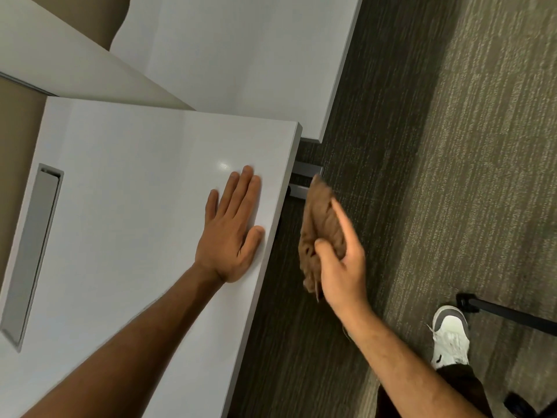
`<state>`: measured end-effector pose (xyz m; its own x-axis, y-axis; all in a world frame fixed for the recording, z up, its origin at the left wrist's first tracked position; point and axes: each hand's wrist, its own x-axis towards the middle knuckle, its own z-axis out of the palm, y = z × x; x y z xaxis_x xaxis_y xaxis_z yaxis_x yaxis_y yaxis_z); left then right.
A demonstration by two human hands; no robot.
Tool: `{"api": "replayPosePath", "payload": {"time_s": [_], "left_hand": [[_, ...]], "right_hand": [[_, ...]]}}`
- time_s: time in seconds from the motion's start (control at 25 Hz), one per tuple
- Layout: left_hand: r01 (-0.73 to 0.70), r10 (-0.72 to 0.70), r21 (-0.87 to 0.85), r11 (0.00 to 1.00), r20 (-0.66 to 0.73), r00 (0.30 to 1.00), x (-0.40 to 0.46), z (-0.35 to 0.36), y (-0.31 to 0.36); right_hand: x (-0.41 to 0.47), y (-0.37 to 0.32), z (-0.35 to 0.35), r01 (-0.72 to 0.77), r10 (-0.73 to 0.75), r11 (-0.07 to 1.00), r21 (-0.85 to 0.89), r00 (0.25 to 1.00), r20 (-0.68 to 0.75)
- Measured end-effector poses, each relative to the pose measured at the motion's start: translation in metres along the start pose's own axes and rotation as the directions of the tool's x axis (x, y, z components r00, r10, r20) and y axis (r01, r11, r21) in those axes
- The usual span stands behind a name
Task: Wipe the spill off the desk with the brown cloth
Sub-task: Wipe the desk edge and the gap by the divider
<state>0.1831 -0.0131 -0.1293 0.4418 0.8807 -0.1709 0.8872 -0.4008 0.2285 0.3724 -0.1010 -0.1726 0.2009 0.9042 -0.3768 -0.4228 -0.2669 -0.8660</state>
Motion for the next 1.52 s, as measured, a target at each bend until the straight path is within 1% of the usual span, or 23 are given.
{"api": "replayPosePath", "payload": {"time_s": [0.04, 0.12, 0.2, 0.28, 0.4, 0.56, 0.72, 0.88, 1.04, 1.12, 1.24, 1.28, 1.32, 1.36, 1.44, 1.52], "left_hand": [[-0.003, 0.003, -0.004, 1.0, -0.002, 1.0, 0.0, 0.0, 0.0], [-0.003, 0.003, -0.009, 1.0, 0.0, 1.0, 0.0, 0.0, 0.0], [-0.001, 0.001, -0.012, 1.0, 0.001, 1.0, 0.0, -0.001, 0.0], [0.001, -0.001, -0.013, 1.0, 0.004, 1.0, 0.0, -0.002, 0.001], [0.0, 0.0, -0.015, 1.0, 0.01, 1.0, 0.0, -0.002, 0.002], [-0.003, 0.003, -0.01, 1.0, 0.005, 1.0, 0.001, -0.002, 0.0], [-0.002, 0.002, -0.008, 1.0, 0.004, 1.0, 0.001, -0.001, 0.0], [-0.016, 0.016, -0.008, 1.0, -0.012, 1.0, 0.001, 0.002, -0.002], [-0.009, 0.009, 0.001, 1.0, -0.02, 1.0, 0.0, 0.003, -0.002], [-0.013, 0.013, 0.004, 1.0, -0.021, 1.0, 0.001, 0.003, -0.002], [-0.01, 0.01, 0.015, 1.0, -0.018, 1.0, 0.001, 0.003, -0.003], [-0.011, 0.011, 0.014, 1.0, -0.017, 1.0, 0.0, 0.003, -0.003], [-0.014, 0.014, 0.01, 1.0, -0.016, 1.0, 0.001, 0.002, -0.002], [-0.016, 0.016, 0.005, 1.0, -0.014, 1.0, 0.001, 0.002, -0.001], [-0.014, 0.014, 0.001, 1.0, -0.012, 1.0, 0.002, 0.001, 0.0], [-0.015, 0.015, 0.0, 1.0, -0.011, 1.0, 0.002, 0.002, -0.001]], "right_hand": [[0.016, -0.008, 0.0, 0.009, -0.008, 1.0, 0.025, 0.999, -0.047], [0.046, -0.022, 0.003, 0.009, -0.007, 0.999, 0.035, 0.998, -0.058], [0.07, -0.033, 0.012, -0.021, 0.021, 1.0, -0.003, 1.0, 0.013], [0.081, -0.038, 0.023, -0.04, 0.049, 0.996, -0.081, 0.993, 0.11], [0.078, -0.033, 0.029, -0.056, 0.08, 0.988, -0.144, 0.982, 0.17], [0.039, -0.014, 0.024, -0.083, 0.137, 0.968, -0.239, 0.966, 0.22], [0.009, -0.003, 0.029, 0.018, 0.08, 0.938, -0.346, 0.96, 0.268], [-0.032, 0.011, 0.03, -0.011, 0.135, 0.919, -0.394, 0.948, 0.288], [-0.087, 0.03, 0.031, 0.034, 0.146, 0.894, -0.446, 0.921, 0.362], [-0.104, 0.039, 0.026, 0.083, 0.161, 0.861, -0.501, 0.891, 0.424], [-0.127, 0.053, 0.011, 0.143, 0.262, 0.79, -0.596, 0.8, 0.54], [-0.132, 0.055, 0.004, 0.149, 0.289, 0.786, -0.6, 0.769, 0.57], [-0.133, 0.055, -0.002, 0.136, 0.299, 0.804, -0.58, 0.75, 0.59], [-0.133, 0.055, -0.008, 0.094, 0.296, 0.838, -0.537, 0.749, 0.593], [-0.125, 0.052, -0.017, -0.052, 0.285, 0.909, -0.414, 0.802, 0.525], [-0.11, 0.044, -0.021, -0.171, 0.278, 0.944, -0.28, 0.87, 0.406]]}}
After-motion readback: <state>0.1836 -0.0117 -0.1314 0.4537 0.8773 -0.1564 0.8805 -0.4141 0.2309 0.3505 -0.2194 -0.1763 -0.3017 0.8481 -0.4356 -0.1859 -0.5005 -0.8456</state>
